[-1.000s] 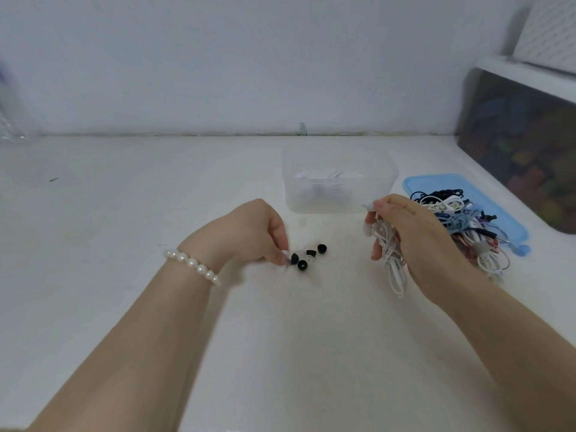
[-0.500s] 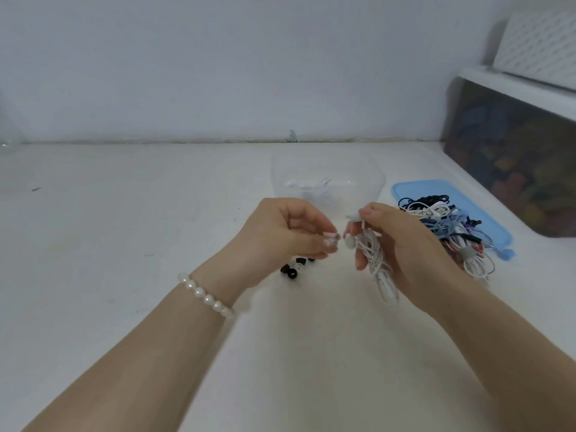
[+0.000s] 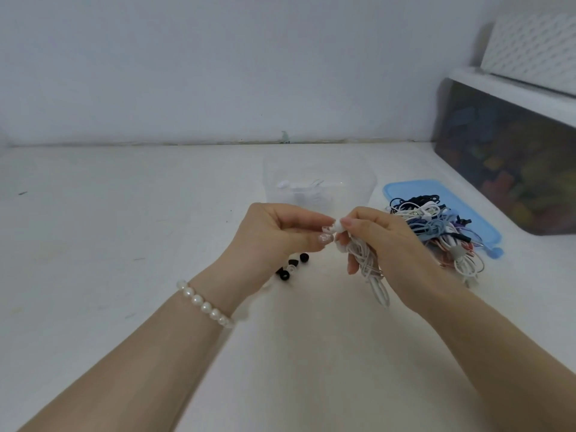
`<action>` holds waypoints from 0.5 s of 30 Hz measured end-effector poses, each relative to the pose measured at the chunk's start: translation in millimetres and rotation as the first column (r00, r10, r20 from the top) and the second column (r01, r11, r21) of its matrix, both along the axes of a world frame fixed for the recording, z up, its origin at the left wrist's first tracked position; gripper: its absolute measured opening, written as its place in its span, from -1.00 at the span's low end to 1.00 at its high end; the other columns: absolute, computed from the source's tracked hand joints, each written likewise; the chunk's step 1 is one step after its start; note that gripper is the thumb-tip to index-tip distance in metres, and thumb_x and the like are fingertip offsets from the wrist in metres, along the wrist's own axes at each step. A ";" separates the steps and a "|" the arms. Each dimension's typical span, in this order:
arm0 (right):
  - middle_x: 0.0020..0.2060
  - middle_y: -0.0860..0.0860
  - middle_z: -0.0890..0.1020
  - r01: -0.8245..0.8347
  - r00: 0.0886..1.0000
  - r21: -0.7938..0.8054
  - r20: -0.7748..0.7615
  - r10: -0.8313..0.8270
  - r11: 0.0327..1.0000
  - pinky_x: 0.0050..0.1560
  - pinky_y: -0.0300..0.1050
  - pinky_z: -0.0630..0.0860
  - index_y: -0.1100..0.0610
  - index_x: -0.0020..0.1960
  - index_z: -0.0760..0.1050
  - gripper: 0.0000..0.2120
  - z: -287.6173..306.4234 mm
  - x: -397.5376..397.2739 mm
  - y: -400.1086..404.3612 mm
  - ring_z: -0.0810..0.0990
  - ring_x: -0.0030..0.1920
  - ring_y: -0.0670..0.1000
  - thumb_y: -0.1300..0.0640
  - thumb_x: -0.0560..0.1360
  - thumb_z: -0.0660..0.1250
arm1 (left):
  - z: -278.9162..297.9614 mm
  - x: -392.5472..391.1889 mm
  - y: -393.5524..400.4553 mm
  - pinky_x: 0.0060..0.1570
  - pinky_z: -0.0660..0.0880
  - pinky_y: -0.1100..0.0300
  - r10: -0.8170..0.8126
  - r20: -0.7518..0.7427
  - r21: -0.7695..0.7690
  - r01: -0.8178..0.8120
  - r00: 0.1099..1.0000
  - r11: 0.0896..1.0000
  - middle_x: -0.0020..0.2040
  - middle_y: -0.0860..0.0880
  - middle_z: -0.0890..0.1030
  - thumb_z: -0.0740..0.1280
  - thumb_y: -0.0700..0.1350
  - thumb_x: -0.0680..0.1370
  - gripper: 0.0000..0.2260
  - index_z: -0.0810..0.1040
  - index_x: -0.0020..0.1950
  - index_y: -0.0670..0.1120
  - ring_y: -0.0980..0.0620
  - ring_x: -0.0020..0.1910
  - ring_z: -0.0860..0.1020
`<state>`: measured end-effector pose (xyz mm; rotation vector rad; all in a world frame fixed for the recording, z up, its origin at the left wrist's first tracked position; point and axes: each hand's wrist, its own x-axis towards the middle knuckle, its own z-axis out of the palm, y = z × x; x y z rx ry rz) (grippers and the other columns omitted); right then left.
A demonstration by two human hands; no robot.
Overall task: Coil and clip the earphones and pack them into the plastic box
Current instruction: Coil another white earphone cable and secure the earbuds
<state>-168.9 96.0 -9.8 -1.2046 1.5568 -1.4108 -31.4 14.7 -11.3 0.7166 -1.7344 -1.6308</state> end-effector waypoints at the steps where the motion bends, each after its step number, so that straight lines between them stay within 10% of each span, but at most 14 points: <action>1: -0.40 0.02 0.51 0.002 1.000 -0.001 -0.012 -0.002 1.000 -0.55 -0.36 0.29 0.18 -0.33 0.46 -0.75 -0.6 -0.7 0.3 0.45 -0.55 -0.02 0.21 0.52 0.20 | 0.3 -0.1 0.6 -0.03 0.57 0.15 -0.019 -0.012 0.027 0.020 1.000 0.999 -0.17 -0.11 0.70 0.48 -0.31 0.27 -0.80 0.70 -0.17 -0.09 -0.02 -0.12 0.66; 15: -0.31 -0.04 0.46 0.115 0.922 -0.093 -0.360 -0.141 0.989 -0.36 -0.25 0.37 0.03 -0.29 0.39 -0.76 -10.8 -0.4 -2.0 0.48 -0.46 -0.08 0.08 0.56 0.18 | -2.6 -8.4 6.1 -0.22 0.59 0.26 0.087 -0.159 0.366 -0.023 0.983 0.930 -0.28 -0.12 0.69 0.36 -0.37 0.38 -0.88 0.61 -0.13 -0.22 0.00 -0.26 0.67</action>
